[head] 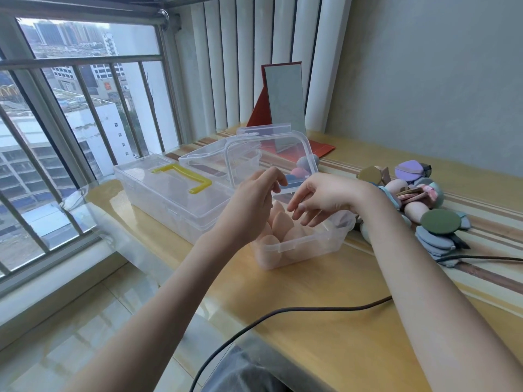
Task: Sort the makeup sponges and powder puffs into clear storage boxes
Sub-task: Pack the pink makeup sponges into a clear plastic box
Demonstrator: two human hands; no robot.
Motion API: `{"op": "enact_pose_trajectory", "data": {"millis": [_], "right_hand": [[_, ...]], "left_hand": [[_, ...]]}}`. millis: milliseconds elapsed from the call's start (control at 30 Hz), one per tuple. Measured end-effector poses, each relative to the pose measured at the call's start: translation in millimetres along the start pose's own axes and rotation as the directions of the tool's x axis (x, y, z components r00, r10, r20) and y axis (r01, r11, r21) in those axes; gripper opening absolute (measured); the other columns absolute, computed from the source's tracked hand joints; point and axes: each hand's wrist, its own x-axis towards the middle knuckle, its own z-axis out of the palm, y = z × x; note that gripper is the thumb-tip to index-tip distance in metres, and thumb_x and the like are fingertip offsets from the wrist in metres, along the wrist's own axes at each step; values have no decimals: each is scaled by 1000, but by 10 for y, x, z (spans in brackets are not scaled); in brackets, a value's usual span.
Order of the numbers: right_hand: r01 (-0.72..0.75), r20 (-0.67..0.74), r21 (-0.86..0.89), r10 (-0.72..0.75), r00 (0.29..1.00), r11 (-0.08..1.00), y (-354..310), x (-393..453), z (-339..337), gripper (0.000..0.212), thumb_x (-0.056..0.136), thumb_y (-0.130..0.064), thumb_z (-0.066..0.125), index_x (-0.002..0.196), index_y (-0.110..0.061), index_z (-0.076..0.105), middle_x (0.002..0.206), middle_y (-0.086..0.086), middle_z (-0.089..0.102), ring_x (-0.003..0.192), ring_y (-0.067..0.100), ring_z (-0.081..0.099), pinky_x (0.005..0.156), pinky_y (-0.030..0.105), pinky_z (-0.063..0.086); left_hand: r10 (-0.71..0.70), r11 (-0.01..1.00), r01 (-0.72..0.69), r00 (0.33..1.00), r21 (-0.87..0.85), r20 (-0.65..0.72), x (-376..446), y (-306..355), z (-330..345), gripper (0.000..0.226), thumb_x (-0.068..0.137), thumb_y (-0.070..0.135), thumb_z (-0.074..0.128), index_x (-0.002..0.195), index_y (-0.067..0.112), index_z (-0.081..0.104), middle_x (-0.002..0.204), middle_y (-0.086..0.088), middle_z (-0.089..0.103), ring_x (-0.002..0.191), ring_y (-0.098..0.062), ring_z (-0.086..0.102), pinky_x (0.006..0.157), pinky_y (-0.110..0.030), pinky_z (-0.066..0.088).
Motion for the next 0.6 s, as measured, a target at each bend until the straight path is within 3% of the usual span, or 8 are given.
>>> {"op": "enact_pose_trajectory", "data": {"millis": [133,200,267,367,433,467,500,600], "right_hand": [[25,-40,62,-23,999,998,31,-70,-107,23,97,0,50,103,-7,71,94,11,73,76,18,72,72,31,61],[62,-167,142,-38,985,988,112,-130,-236,23,95,2,52,94,-8,72,87,11,74,68,16,71,57,24,57],[93,-327,202,-22,945,975,229,-173,-379,20,93,1,53,88,-8,70,77,9,73,58,13,66,45,18,48],[60,-636,239,110,764,969,532,-197,-594,17,89,-4,53,83,-16,65,71,4,69,54,11,59,44,18,44],[-49,-806,185,180,564,982,791,-260,-712,17,84,-5,55,80,-19,64,77,2,69,70,19,63,63,25,50],[-129,-836,150,196,513,980,917,-307,-746,17,83,-4,56,79,-18,64,84,2,68,80,23,63,69,26,47],[-205,-836,117,208,508,972,1031,-352,-756,17,83,-2,57,78,-16,64,92,0,66,84,24,60,69,25,42],[-398,-730,-4,270,628,917,1262,-380,-685,16,83,-1,60,76,-13,67,100,-7,62,86,21,56,67,23,37]], "left_hand": [[-7,1000,7,1000,6,19,21,20,-1,23,96,-3,40,106,12,54,103,-2,56,78,-13,51,66,-15,45],[-36,999,37,999,-8,38,43,47,-1,22,98,1,38,107,14,53,103,0,55,79,-13,52,65,-13,43],[-47,998,49,998,-34,49,70,90,4,22,98,2,38,106,14,54,103,-1,56,81,-15,53,67,-20,45],[-25,999,27,998,-38,54,124,157,21,20,98,6,38,106,14,54,101,3,54,83,-15,51,69,-24,41],[-9,999,11,998,-38,61,175,181,25,20,99,8,38,106,14,55,100,5,52,83,-13,51,68,-20,40],[-10,999,12,998,-43,63,204,183,22,20,98,8,38,105,14,55,100,6,51,84,-14,52,68,-18,41],[-16,998,19,998,-52,62,234,182,21,20,98,7,38,104,14,55,100,5,52,85,-15,53,70,-19,43],[-42,996,48,996,-70,78,328,188,49,22,97,5,37,102,14,56,101,1,56,89,-17,55,77,-26,46]]}}
